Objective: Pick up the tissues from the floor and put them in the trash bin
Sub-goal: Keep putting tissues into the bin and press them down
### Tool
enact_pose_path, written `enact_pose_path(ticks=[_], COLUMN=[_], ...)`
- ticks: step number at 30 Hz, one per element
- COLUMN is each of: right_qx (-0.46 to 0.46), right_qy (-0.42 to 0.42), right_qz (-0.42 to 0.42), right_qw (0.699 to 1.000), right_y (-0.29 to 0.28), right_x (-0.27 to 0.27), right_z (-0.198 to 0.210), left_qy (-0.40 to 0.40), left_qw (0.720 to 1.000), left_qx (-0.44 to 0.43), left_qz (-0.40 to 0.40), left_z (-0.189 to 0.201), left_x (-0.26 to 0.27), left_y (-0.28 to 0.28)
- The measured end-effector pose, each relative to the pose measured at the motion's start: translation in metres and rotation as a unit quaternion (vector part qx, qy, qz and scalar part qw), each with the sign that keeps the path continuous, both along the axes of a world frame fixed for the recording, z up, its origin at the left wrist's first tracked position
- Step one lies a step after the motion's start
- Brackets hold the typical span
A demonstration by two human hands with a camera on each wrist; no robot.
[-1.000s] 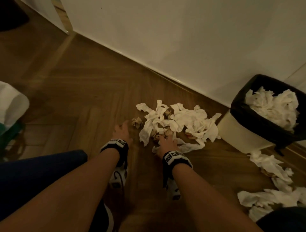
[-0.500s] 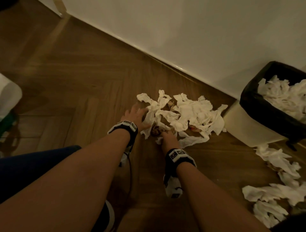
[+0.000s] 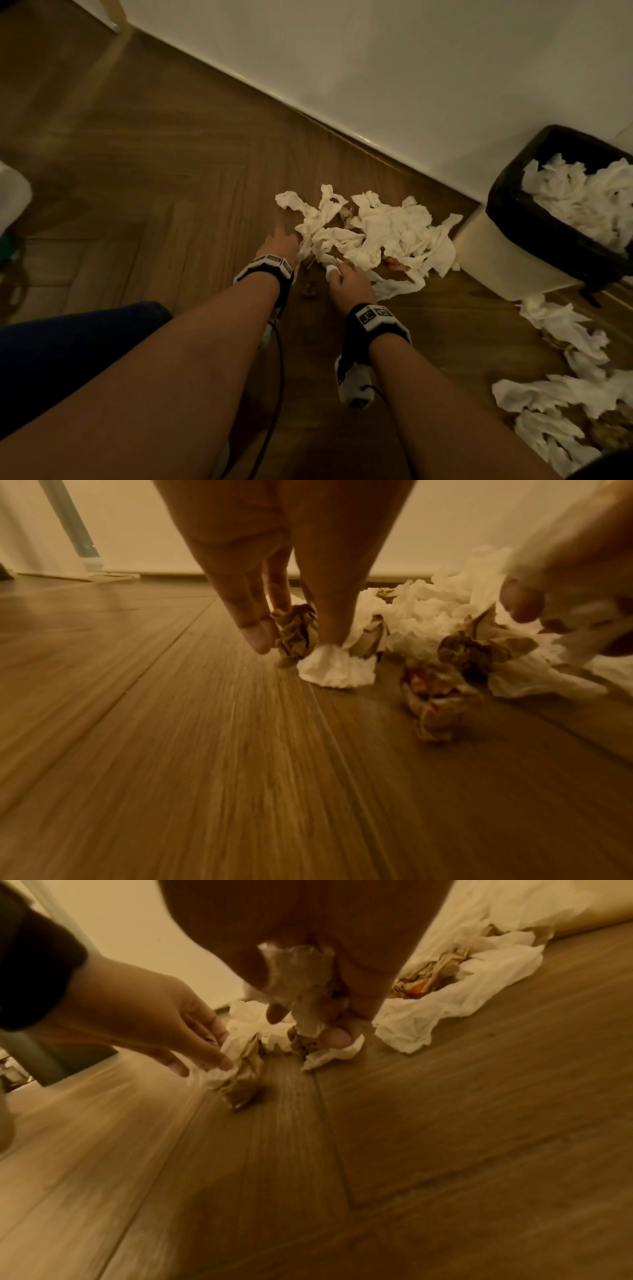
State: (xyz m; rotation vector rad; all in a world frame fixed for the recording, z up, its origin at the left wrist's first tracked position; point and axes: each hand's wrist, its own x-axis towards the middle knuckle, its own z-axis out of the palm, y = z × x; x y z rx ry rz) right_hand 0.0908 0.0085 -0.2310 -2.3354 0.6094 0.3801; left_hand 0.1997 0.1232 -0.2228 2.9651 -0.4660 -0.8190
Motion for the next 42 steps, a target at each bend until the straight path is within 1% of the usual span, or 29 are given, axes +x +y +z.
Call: enact_pose_path(ticks=[3, 6, 10, 13, 15, 20, 22, 25, 27, 29, 33, 35, 38, 41, 42], right_qx=[-0.010, -0.017, 0.048, 0.100, 0.122, 0.143, 0.139, 0.087, 0.058, 0.042, 0.062, 0.083, 0.109, 0.108, 0.104], right_qy=[-0.002, -0.001, -0.052, -0.055, -0.074, -0.108, -0.125, -0.122, -0.129, -0.159, -0.260, -0.307, -0.350, -0.365, -0.371], right_qz=[-0.015, -0.036, -0.082, -0.125, -0.144, -0.146, -0.154, -0.156, -0.154, -0.157, -0.170, -0.203, -0.252, -0.279, -0.286], right_qw=[1.000, 0.999, 0.994, 0.986, 0.979, 0.973, 0.970, 0.976, 0.978, 0.974, 0.948, 0.926, 0.896, 0.882, 0.877], right_y=[0.001, -0.004, -0.013, -0.017, -0.019, -0.031, -0.041, -0.063, -0.078, -0.090, -0.112, -0.125, -0.140, -0.147, -0.149], right_x=[0.001, 0.002, -0.002, -0.005, -0.008, -0.019, -0.023, -0.036, -0.045, -0.055, -0.080, -0.095, -0.114, -0.129, -0.133], right_z=[0.001, 0.007, 0.025, 0.045, 0.063, 0.120, 0.142, 0.177, 0.201, 0.227, 0.272, 0.289, 0.305, 0.315, 0.316], left_qy=[0.000, 0.011, 0.020, 0.038, 0.035, 0.052, 0.042, 0.017, 0.022, 0.043, 0.094, 0.114, 0.120, 0.144, 0.135], left_qw=[1.000, 0.998, 0.983, 0.969, 0.959, 0.940, 0.929, 0.904, 0.889, 0.871, 0.832, 0.817, 0.812, 0.802, 0.808], left_qx=[-0.006, -0.057, -0.170, -0.224, -0.260, -0.323, -0.356, -0.421, -0.454, -0.488, -0.547, -0.565, -0.571, -0.580, -0.573], left_qz=[-0.008, 0.022, 0.072, 0.098, 0.107, 0.098, 0.087, 0.069, 0.060, 0.041, -0.006, -0.020, -0.025, -0.010, -0.022], left_z=[-0.003, -0.005, -0.001, 0.011, 0.024, 0.074, 0.098, 0.135, 0.162, 0.191, 0.241, 0.262, 0.283, 0.301, 0.306], left_x=[0.002, -0.001, -0.013, -0.026, -0.033, -0.045, -0.049, -0.056, -0.062, -0.071, -0.095, -0.108, -0.123, -0.140, -0.145], left_y=[0.000, 0.003, 0.008, 0.008, 0.005, -0.017, -0.027, -0.045, -0.060, -0.076, -0.109, -0.125, -0.146, -0.164, -0.170])
